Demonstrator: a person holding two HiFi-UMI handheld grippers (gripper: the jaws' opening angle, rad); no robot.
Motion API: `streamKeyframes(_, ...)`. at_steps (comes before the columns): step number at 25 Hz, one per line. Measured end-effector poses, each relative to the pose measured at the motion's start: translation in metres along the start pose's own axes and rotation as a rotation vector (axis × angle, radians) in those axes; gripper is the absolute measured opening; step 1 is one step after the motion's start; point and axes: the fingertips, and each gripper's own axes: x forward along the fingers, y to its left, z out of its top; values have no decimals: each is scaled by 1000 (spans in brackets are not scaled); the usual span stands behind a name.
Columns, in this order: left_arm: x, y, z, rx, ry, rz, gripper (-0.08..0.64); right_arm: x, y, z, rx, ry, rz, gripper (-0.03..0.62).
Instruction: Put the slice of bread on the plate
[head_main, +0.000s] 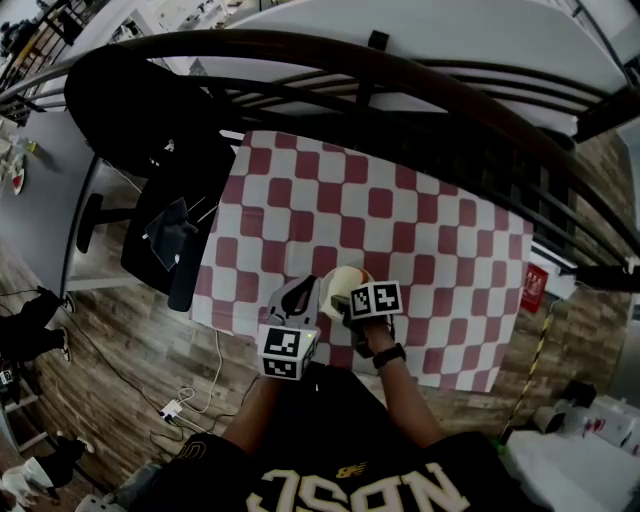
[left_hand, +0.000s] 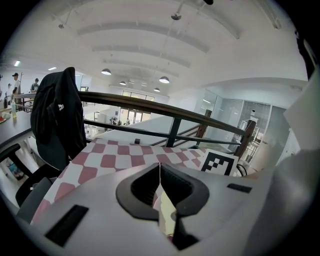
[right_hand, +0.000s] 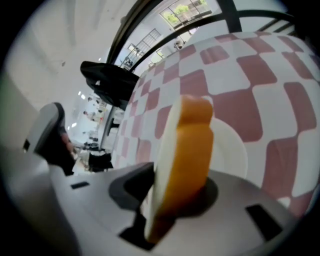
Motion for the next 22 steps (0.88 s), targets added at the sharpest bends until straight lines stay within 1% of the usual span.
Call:
streamKeyframes(3,3,3,1,-3,6,-2,28,-1,-15,3,-22,22,-80,171)
streamKeyframes(9,10,2,-2,-12,26,-19,28,-12,-41,4,-113,9,-295,341)
streamKeyframes(14,12,-2,-4,9,17,-10,28,-17,-47,5,-146,-6,-403,381)
streamKeyframes(17,11,-5,-6,22,17,-12,28,-30,-49,-6,-143,37,-469,404)
streamKeyframes(18,10,-6,-7,30,17,-14,28,-34,-50,-5,-164,29,-500,411)
streamKeyframes(20,9,-9,-7,48,18,-21,28,-41,-51,8,-251,-42,-551,425)
streamKeyframes(21,8,-11,-7,55,17,-25,28,-45,-50,14,-289,-75,-568,430)
streamKeyframes(22,8,-12,-6,59,16,-29,28,-50,-48,17,-306,-97,-574,431)
